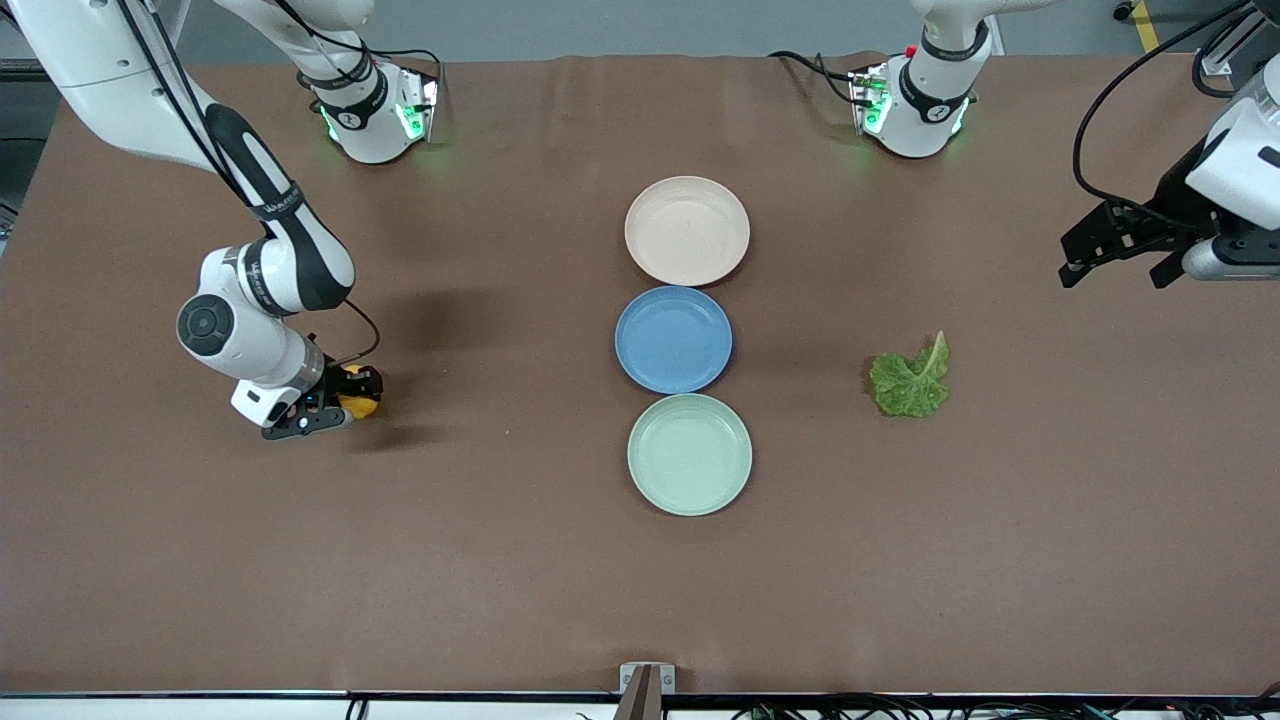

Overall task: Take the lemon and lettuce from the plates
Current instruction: 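Lower and release the lettuce and lemon onto the table with both grippers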

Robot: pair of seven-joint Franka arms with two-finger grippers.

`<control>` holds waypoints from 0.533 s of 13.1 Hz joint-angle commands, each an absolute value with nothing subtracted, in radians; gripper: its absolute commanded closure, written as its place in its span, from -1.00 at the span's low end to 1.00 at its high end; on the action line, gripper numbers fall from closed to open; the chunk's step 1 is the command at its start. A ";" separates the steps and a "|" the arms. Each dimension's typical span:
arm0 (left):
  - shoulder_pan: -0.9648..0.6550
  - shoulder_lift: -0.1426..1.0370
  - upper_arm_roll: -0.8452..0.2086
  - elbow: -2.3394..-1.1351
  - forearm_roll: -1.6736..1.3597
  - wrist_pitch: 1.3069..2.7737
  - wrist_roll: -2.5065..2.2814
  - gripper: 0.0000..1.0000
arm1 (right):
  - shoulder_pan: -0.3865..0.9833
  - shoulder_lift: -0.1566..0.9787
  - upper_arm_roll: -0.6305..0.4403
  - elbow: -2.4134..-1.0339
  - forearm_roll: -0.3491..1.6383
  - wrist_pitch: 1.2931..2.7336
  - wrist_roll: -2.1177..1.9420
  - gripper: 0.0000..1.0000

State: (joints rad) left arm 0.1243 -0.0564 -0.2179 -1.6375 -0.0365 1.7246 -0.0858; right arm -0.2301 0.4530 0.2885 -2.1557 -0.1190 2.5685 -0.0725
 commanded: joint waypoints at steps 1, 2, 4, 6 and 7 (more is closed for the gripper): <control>0.133 -0.035 -0.222 -1.592 -0.046 1.704 -0.087 -0.99 | -0.245 0.468 0.307 -2.181 -0.100 2.612 -0.083 0.95; 0.136 -0.035 -0.221 -1.592 -0.048 1.704 -0.086 -0.99 | -0.247 0.471 0.307 -2.178 -0.100 2.611 -0.083 0.74; 0.140 -0.034 -0.219 -1.592 -0.048 1.704 -0.086 -0.99 | -0.250 0.469 0.307 -2.169 -0.101 2.599 -0.068 -0.97; 0.130 -0.029 -0.212 -1.592 -0.048 1.704 -0.086 -0.99 | -0.245 0.453 0.307 -2.145 -0.101 2.580 -0.058 -1.00; 0.129 -0.028 -0.212 -1.591 -0.049 1.704 -0.084 -0.99 | -0.242 0.440 0.307 -2.102 -0.101 2.495 -0.039 -1.00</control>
State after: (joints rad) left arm 0.1316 -0.0423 -0.2136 -1.6224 -0.0365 1.7246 -0.0858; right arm -0.2303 0.4562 0.2894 -2.1487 -0.1189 2.5711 -0.0620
